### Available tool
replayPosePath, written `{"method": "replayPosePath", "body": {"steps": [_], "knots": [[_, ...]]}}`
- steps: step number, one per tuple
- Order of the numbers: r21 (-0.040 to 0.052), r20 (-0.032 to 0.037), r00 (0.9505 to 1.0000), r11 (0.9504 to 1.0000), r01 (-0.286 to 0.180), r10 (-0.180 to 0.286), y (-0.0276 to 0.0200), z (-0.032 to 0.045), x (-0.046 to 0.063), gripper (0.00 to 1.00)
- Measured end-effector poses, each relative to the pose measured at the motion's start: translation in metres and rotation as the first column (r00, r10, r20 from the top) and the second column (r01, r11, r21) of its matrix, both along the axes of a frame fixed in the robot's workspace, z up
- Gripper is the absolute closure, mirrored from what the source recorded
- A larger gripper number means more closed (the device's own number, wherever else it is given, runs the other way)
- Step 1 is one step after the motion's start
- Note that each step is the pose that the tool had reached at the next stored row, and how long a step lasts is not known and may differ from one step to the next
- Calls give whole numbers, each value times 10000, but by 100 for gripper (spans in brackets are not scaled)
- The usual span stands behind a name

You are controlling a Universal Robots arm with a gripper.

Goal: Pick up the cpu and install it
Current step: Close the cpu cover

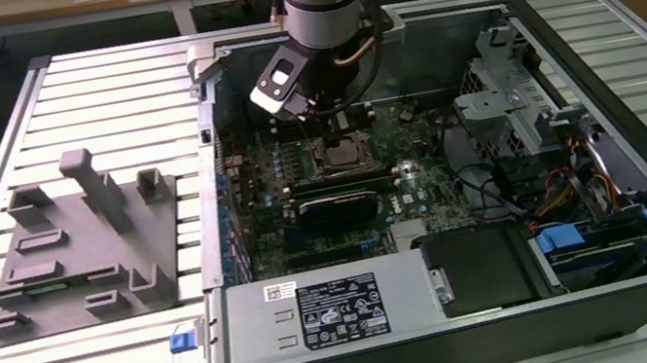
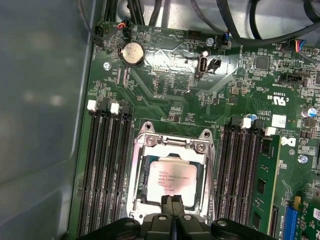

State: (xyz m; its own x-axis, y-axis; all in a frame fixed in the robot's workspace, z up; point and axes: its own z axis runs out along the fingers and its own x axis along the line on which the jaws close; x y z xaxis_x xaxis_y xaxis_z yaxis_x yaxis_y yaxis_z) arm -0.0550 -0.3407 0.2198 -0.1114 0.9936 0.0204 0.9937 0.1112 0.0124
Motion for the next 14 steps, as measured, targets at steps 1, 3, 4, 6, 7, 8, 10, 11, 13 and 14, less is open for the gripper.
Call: {"method": "replayPosePath", "body": {"steps": [1,3,4,6,7,8,10,11,13,14], "knots": [[0,0,10000,10000,0,0,0,-2,-4,89],[0,0,10000,10000,0,0,0,-6,-9,89],[1,1,10000,10000,0,0,0,-9,-12,89],[1,0,10000,10000,0,0,0,-14,-18,89],[0,0,10000,10000,1,-1,0,-17,-22,89],[0,0,10000,10000,0,0,0,-19,-25,89],[1,1,10000,10000,0,0,0,-27,-31,89],[2,1,10000,10000,0,0,1,-33,-34,89],[1,0,10000,10000,0,0,0,-45,-41,89],[1,1,10000,10000,0,0,0,-51,-45,89]]}}
